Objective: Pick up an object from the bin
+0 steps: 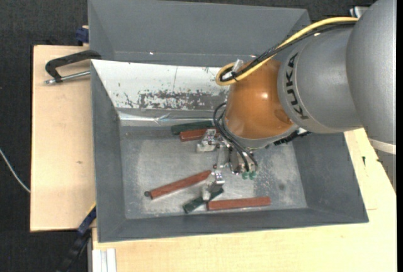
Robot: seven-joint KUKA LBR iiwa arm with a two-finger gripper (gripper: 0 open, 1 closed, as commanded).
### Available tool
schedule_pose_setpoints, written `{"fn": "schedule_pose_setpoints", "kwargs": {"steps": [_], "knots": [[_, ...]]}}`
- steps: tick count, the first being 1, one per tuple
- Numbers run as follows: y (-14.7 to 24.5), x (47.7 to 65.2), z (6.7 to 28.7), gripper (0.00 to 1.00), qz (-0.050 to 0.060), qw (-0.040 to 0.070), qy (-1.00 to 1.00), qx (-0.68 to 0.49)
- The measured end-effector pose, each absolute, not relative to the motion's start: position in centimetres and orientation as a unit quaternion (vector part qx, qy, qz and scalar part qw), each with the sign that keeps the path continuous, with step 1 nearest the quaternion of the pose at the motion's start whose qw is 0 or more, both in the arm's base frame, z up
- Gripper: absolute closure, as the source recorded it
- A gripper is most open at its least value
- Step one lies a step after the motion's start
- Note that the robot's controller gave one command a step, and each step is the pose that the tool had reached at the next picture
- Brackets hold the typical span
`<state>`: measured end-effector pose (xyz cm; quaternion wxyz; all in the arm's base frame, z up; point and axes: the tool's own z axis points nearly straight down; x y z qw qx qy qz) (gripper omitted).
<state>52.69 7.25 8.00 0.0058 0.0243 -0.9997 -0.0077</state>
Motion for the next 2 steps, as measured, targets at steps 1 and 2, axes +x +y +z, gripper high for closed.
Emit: {"fn": "schedule_pose_setpoints", "kwargs": {"steps": [1,2], "knots": [[7.3,52.7,8.0,1.0,-0.008,0.006,-1.0,0.024],[8.6,52.2,11.5,1.0,-0.001,0.001,-0.999,0.033]]}}
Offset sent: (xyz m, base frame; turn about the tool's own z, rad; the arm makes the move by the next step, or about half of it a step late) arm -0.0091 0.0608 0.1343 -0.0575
